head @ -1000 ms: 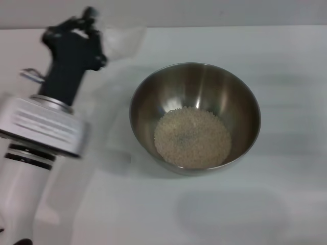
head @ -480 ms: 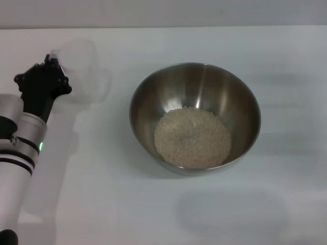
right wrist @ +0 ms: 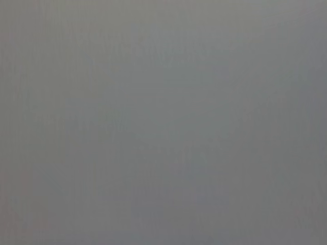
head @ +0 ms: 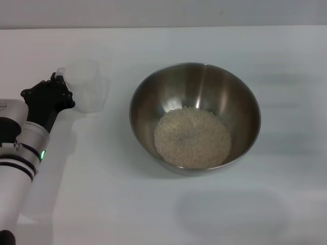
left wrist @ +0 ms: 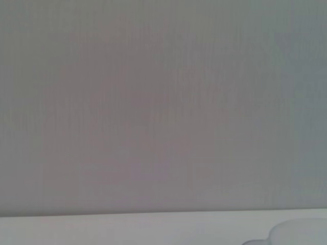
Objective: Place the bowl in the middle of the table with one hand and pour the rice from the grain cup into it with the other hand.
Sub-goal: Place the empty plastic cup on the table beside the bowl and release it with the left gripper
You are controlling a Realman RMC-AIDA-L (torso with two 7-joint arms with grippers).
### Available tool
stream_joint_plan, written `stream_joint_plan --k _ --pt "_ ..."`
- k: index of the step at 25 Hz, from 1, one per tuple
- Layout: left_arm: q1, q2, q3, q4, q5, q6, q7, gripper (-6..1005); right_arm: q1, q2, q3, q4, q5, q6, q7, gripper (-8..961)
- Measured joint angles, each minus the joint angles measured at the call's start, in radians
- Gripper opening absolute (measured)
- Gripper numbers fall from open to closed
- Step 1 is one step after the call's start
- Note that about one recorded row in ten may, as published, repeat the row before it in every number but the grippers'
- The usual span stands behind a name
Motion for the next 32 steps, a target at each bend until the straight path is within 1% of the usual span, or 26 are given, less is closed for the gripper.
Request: stream_joint_plan --k 7,14,16,17,18,19,20,22,23,24,25,27,29,30,31,32 --pt "-0.001 0.000 0.006 0.003 0.003 -0.012 -0.001 64 -0.002 0.000 0.000 0.000 0.000 0.000 0.000 440" --pt "0.014 0.002 0.007 -0.006 0.006 -0.009 -0.037 72 -0.003 0.000 0.000 0.002 0.000 0.001 0.000 441" --pt "0.024 0.004 0.008 -0.002 0.007 -0.010 -0.061 154 -0.003 0.000 0.000 0.003 0.000 0.001 0.000 441" --pt "0.045 0.006 0.008 -0.003 0.009 0.004 -0.077 195 -0.005 0.000 0.001 0.003 0.000 0.001 0.000 441" --pt "0.045 0.006 0.008 -0.003 0.009 0.004 -0.077 236 -0.005 0.000 0.001 0.003 0.000 0.001 0.000 441" --pt "0.072 0.008 0.009 -0.012 0.011 0.036 -0.081 277 -0.006 0.001 0.003 0.004 0.000 0.001 0.000 441" --pt "0.072 0.008 0.009 -0.012 0.011 0.036 -0.081 355 -0.008 0.001 0.004 0.004 0.000 0.002 0.000 441" --pt "0.115 0.008 0.009 -0.028 0.020 0.100 -0.084 512 -0.009 0.002 0.006 0.005 0.000 0.005 0.000 441" --pt "0.137 0.007 0.011 -0.033 0.029 0.141 -0.087 557 -0.009 0.003 0.005 0.006 0.000 0.007 0.000 441" --pt "0.169 0.004 0.024 -0.038 0.049 0.230 -0.099 602 -0.010 0.006 0.000 0.010 0.000 0.012 -0.003 441" --pt "0.169 0.004 0.024 -0.038 0.049 0.230 -0.099 648 -0.010 0.006 0.000 0.010 0.000 0.012 -0.003 441" --pt "0.178 0.002 0.048 -0.036 0.063 0.322 -0.121 738 -0.010 0.010 -0.003 0.011 0.000 0.022 -0.006 441" --pt "0.168 0.002 0.059 -0.029 0.065 0.365 -0.138 776 -0.011 0.020 -0.007 0.012 0.000 0.056 -0.007 441" --pt "0.168 0.002 0.059 -0.029 0.065 0.365 -0.138 794 -0.011 0.020 -0.007 0.012 0.000 0.056 -0.007 441" --pt "0.154 0.002 0.060 -0.026 0.063 0.365 -0.142 813 -0.012 0.024 -0.011 0.012 0.000 0.075 -0.007 441" --pt "0.108 0.001 0.058 -0.011 0.056 0.364 -0.160 832 -0.012 0.032 -0.024 0.013 0.000 0.119 -0.009 441"
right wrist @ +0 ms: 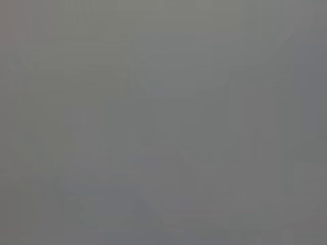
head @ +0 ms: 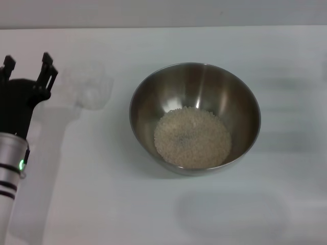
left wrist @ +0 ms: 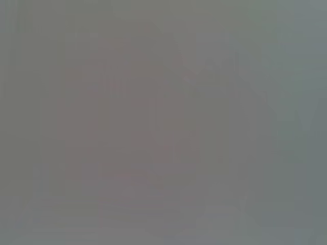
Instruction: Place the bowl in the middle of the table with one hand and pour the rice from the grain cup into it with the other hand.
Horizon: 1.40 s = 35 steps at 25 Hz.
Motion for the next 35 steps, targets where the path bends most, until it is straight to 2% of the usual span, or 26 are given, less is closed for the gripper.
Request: stream_joint_plan --k 6,18,23,29,35 --pt "-0.044 -0.001 -0.011 0.007 -0.004 0.005 -0.025 831 0.000 0.019 -0.065 -0.013 -0.001 0.072 -0.073 439" --pt "-0.078 0.000 -0.022 0.042 -0.004 0.004 -0.025 828 0.002 0.022 -0.099 -0.041 -0.046 0.135 -0.068 443" --pt "-0.079 0.000 -0.022 0.043 -0.004 0.008 -0.023 826 -0.001 0.022 -0.091 -0.046 -0.046 0.133 -0.066 614" --pt "-0.079 0.000 -0.022 0.043 0.000 0.009 -0.022 825 -0.004 0.022 -0.087 -0.052 -0.045 0.123 -0.072 738" --pt "-0.078 0.000 -0.019 0.046 0.002 0.014 -0.021 823 0.006 0.020 -0.086 -0.052 -0.045 0.123 -0.075 735"
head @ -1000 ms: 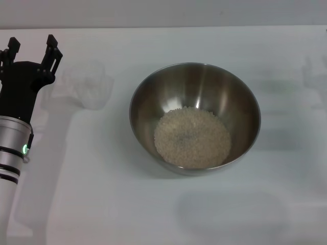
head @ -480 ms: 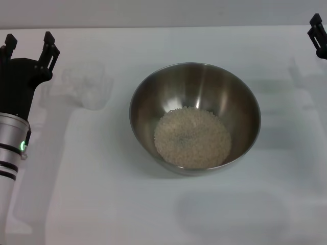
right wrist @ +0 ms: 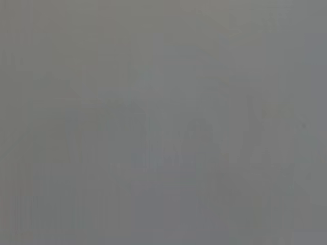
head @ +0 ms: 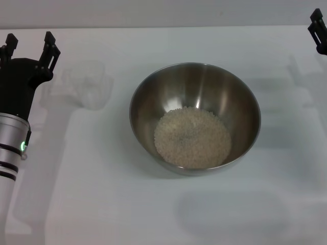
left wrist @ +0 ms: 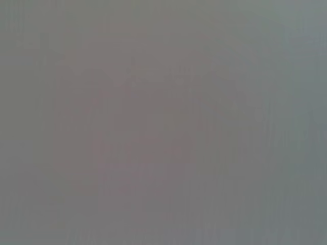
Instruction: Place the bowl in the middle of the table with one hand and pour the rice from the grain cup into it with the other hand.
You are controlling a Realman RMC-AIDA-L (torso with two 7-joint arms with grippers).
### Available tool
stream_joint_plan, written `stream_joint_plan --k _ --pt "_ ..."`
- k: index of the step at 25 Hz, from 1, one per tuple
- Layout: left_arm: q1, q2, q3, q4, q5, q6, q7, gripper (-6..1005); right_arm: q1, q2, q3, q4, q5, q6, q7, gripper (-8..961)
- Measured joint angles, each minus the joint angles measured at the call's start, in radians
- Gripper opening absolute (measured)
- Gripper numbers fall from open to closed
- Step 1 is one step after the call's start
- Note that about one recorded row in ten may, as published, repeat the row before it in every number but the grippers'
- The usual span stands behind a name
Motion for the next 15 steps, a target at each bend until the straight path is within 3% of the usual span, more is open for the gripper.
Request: stream_joint_plan --k 15 --pt "-0.001 0.000 0.003 0.008 0.002 0.011 0.002 822 0.004 -0.003 0.013 0.000 0.001 -0.001 -0.004 733"
